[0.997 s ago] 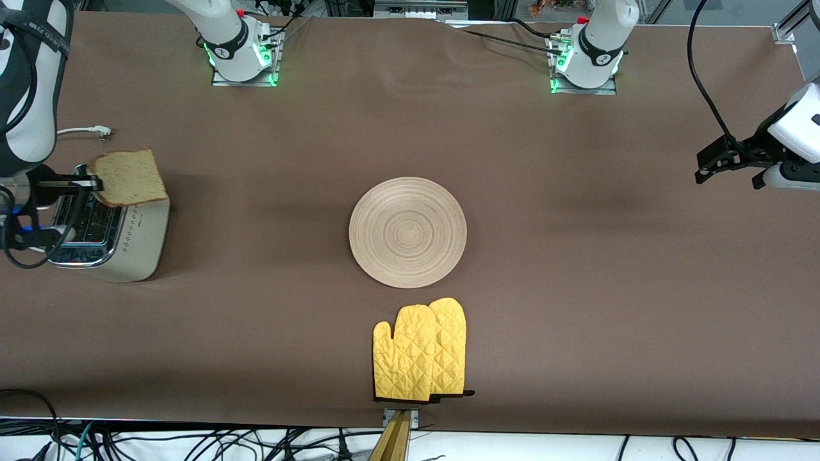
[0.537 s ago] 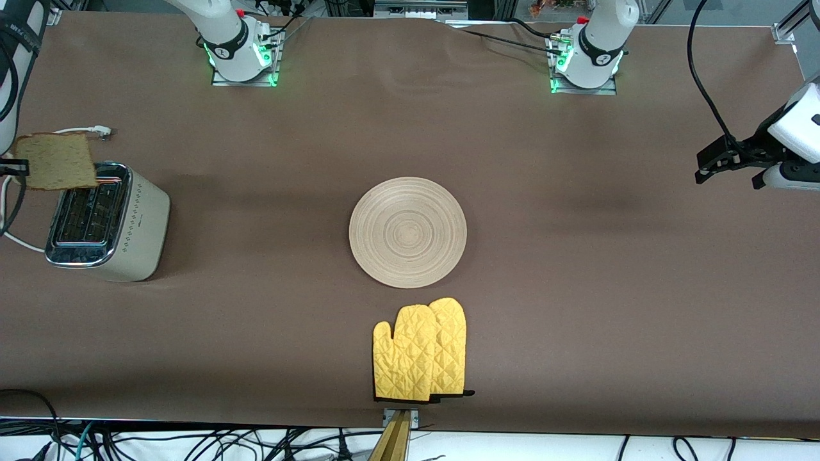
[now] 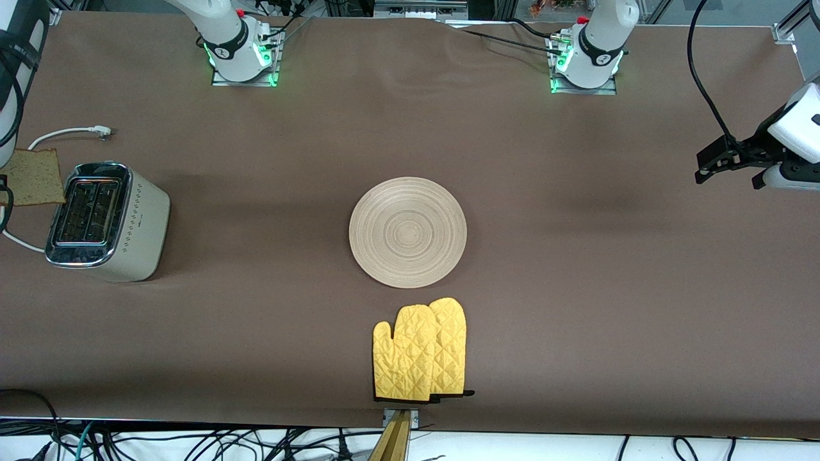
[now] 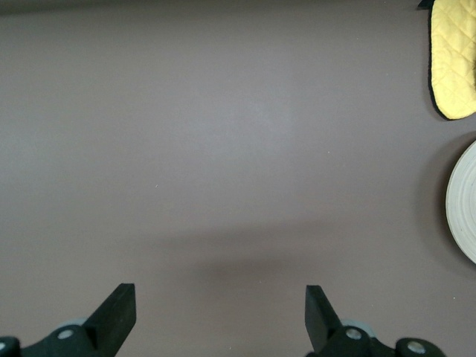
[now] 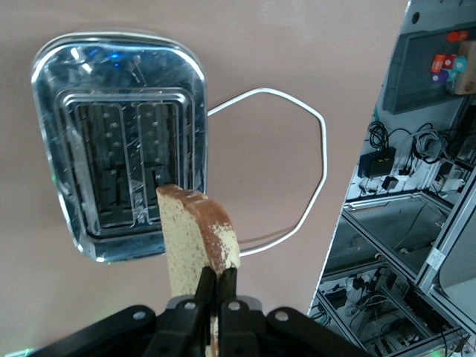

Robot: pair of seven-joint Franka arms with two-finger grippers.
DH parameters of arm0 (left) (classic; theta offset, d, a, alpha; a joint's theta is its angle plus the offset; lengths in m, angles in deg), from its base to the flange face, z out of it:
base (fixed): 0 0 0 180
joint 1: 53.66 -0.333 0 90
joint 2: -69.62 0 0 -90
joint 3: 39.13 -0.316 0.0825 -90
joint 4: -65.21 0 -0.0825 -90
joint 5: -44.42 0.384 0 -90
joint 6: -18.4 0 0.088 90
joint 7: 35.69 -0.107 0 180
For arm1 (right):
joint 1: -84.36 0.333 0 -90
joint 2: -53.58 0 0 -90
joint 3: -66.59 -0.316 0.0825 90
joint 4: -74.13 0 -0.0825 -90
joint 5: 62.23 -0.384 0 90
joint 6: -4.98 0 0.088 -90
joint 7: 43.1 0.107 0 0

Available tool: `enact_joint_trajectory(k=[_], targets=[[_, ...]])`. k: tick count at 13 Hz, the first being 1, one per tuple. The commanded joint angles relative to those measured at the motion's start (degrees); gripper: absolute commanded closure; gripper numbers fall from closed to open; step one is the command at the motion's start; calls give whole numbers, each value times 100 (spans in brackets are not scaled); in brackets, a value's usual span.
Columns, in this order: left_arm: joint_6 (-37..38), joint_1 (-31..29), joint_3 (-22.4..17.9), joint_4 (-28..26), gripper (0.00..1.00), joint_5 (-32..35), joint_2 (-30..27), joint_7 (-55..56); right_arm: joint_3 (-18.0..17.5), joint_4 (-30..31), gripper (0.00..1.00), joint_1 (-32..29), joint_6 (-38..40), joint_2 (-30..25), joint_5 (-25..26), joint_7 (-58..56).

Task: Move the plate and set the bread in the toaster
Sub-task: 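Lower the bread toward the toaster slot with the right gripper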

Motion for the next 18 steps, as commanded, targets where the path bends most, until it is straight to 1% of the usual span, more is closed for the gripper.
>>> enact_joint_trajectory(k=[1,6,8,10,18], targets=[[68,94,-68,22,0,129,-25,88,8,-25,100,-50,-53,96,107,385],[77,50,-77,22,0,129,-25,80,0,-25,100,-95,-474,308,90,595],[295,50,-77,22,0,129,-25,62,-27,-25,100,-42,-475,369,63,728],[314,50,-77,22,0,129,-25,71,-44,-16,100,-16,-484,439,46,904],[305,112,-33,127,0,129,-16,97,-88,-25,100,19,-625,458,19,895]])
